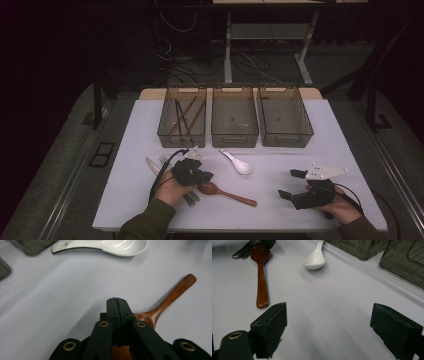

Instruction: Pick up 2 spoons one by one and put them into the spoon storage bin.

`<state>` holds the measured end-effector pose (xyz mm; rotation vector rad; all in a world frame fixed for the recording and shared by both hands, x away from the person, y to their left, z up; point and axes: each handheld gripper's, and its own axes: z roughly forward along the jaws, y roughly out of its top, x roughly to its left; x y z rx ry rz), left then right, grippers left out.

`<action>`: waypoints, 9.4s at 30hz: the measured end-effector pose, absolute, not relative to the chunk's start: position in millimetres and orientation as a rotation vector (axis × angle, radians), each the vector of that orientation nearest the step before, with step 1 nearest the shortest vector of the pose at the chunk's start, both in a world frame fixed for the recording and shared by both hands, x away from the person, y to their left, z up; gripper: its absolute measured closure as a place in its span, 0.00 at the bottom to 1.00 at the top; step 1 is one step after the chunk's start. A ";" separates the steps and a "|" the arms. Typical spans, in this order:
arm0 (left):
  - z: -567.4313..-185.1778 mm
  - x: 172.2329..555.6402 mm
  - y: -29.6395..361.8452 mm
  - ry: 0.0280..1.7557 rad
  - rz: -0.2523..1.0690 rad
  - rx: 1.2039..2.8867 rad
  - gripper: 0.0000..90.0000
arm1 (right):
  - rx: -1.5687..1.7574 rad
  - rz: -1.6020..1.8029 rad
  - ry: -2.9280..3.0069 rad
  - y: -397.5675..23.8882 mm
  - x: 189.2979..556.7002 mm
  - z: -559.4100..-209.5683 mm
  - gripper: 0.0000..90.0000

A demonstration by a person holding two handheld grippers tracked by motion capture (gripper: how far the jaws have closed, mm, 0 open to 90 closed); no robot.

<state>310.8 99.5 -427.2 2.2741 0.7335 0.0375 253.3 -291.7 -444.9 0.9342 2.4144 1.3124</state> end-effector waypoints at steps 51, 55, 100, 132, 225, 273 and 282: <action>-435.6 290.6 102.0 0.626 0.125 2.393 0.70 | 0.931 1.291 2.422 -291.5 253.7 -445.7 0.15; -434.4 288.7 104.2 0.611 0.132 2.385 0.75 | 0.932 1.292 2.422 -290.9 253.4 -445.9 0.15; -425.1 292.0 110.0 0.480 0.023 2.239 0.93 | 0.926 1.291 2.420 -290.4 253.6 -446.1 0.15; -396.5 307.9 109.4 0.582 0.092 2.146 0.93 | 0.934 1.288 2.433 -289.4 257.2 -447.6 0.15; -372.4 446.8 52.7 1.009 0.433 2.077 0.86 | 0.924 1.297 2.431 -289.5 255.8 -446.9 0.15; -395.4 307.9 118.2 0.647 0.229 2.002 0.16 | 1.117 1.370 2.460 -274.1 295.1 -421.9 0.16; -412.4 285.3 136.7 0.659 0.257 1.983 0.05 | 1.086 1.370 2.464 -252.0 316.2 -416.6 0.19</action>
